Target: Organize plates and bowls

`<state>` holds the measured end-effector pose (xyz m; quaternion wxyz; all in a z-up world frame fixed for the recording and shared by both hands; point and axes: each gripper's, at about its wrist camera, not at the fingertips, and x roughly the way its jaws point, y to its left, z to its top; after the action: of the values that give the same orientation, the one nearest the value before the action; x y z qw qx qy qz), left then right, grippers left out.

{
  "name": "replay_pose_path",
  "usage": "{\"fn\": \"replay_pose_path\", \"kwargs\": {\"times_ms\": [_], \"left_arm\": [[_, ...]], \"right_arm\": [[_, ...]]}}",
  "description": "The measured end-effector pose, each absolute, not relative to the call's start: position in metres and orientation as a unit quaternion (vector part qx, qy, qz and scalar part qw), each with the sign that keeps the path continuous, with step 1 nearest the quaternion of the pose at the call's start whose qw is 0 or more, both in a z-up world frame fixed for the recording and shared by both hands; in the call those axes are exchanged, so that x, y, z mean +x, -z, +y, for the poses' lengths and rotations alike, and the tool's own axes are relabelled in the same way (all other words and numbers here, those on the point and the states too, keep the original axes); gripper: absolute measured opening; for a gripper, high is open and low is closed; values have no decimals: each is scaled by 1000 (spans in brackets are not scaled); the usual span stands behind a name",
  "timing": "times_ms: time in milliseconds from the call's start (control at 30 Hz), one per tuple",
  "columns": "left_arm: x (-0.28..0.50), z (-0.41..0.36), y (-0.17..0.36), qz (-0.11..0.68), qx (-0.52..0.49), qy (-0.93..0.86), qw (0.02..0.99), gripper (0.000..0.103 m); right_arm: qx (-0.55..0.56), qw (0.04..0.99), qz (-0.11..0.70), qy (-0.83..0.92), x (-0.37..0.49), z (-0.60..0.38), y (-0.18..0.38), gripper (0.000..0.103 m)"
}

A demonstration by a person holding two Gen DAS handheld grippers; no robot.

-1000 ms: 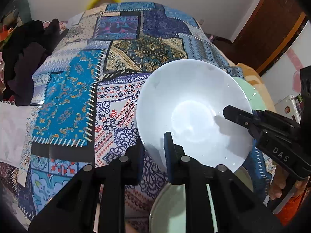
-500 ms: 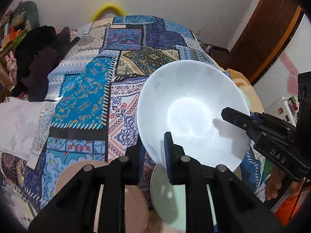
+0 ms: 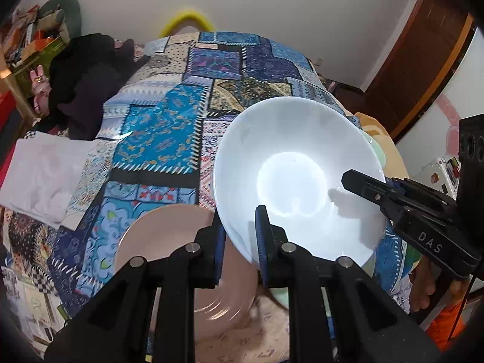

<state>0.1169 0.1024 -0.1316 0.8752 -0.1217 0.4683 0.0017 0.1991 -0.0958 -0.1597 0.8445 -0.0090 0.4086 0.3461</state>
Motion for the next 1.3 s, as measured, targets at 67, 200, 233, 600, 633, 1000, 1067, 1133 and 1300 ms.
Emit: {"fn": "replay_pose_path", "kwargs": {"times_ms": [67, 200, 233, 600, 633, 1000, 1067, 1133, 1300], "left_arm": [[109, 106, 131, 468, -123, -6, 875, 18], [93, 116, 130, 465, -128, -18, 876, 18], [89, 119, 130, 465, -131, -20, 876, 18], [57, 148, 144, 469, -152, -46, 869, 18], [56, 150, 146, 470, -154, -48, 868, 18], [46, 172, 178, 490, -177, -60, 852, 18], [45, 175, 184, 494, -181, -60, 848, 18], [44, 179, 190, 499, -185, -61, 845, 18], [43, 183, 200, 507, -189, -65, 839, 18]], "right_arm": [[-10, 843, 409, -350, 194, -91, 160, 16], [-13, 837, 411, -360, 184, -80, 163, 16], [-15, 836, 412, -362, 182, -76, 164, 16], [-29, 818, 428, -382, 164, -48, 178, 16], [-30, 817, 431, -383, 164, -46, 179, 16], [-49, 792, 472, -385, 159, -24, 210, 16], [-52, 788, 477, -385, 159, -21, 214, 16], [-54, 784, 483, -385, 158, -18, 219, 16], [-60, 778, 492, -386, 155, -13, 227, 16]]}}
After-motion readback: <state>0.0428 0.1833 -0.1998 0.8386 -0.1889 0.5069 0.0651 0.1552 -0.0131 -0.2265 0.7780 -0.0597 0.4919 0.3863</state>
